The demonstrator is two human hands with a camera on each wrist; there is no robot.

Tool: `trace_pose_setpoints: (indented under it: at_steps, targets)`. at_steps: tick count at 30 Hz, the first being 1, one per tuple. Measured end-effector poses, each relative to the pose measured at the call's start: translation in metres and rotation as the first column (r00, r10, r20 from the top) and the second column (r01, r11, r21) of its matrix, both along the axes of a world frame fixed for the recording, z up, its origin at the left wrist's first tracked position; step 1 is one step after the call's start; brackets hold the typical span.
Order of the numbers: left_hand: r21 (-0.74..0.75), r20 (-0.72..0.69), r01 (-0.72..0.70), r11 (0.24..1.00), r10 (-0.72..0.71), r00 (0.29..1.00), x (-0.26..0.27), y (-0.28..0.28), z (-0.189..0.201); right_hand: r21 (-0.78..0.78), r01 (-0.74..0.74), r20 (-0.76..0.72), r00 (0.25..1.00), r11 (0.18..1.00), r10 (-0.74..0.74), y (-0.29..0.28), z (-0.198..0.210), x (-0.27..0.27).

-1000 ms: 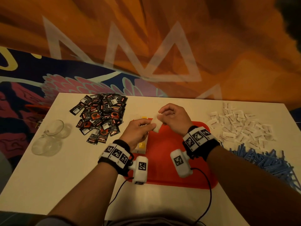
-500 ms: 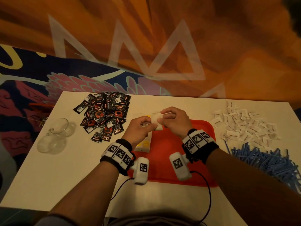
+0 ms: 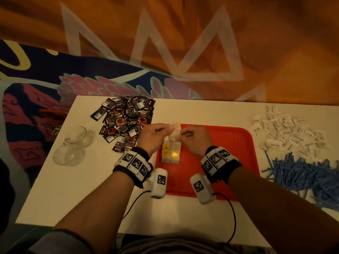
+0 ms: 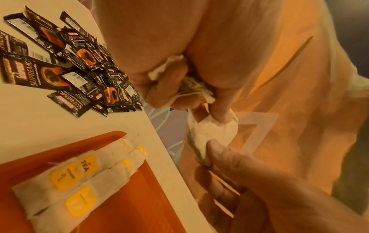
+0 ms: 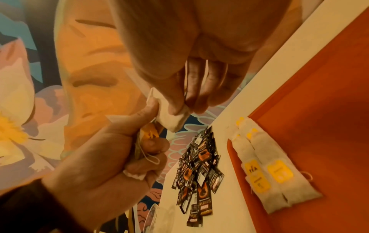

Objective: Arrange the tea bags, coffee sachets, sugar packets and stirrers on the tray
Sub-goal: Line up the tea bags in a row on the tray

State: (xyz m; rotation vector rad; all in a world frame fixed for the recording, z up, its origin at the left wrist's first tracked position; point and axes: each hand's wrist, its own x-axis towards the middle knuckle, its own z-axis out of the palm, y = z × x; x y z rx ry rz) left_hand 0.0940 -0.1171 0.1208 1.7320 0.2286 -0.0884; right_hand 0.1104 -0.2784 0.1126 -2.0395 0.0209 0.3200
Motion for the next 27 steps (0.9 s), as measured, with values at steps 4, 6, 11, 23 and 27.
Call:
trace_pose_setpoints:
  at_steps: [4, 6, 11, 23, 27]
  targets:
    - [0.086, -0.073, -0.009, 0.996, 0.015, 0.997, -0.003, 0.019, -0.027, -0.047, 0.013, -0.120, 0.993, 0.999, -0.018, 0.014, -0.017, -0.010]
    - [0.131, -0.148, -0.025, 0.991, 0.044, 0.988, -0.007, 0.030, -0.044, -0.091, 0.027, -0.186, 0.982, 0.995, -0.044, 0.021, -0.032, -0.018]
    - [0.097, -0.382, -0.119, 0.988, 0.147, 0.912, -0.020, 0.059, -0.073, -0.252, -0.003, -0.362, 0.928, 0.968, -0.092, 0.038, -0.078, -0.040]
    - [0.085, -0.475, -0.159, 0.984, 0.180, 0.861, -0.049, 0.093, -0.101, -0.420, 0.120, -0.393, 0.869, 0.900, -0.300, 0.060, -0.121, -0.054]
    - [0.081, -0.482, -0.149, 0.985, 0.170, 0.860, -0.050, 0.095, -0.103, -0.399, 0.149, -0.419, 0.848, 0.905, -0.324, 0.064, -0.124, -0.052]
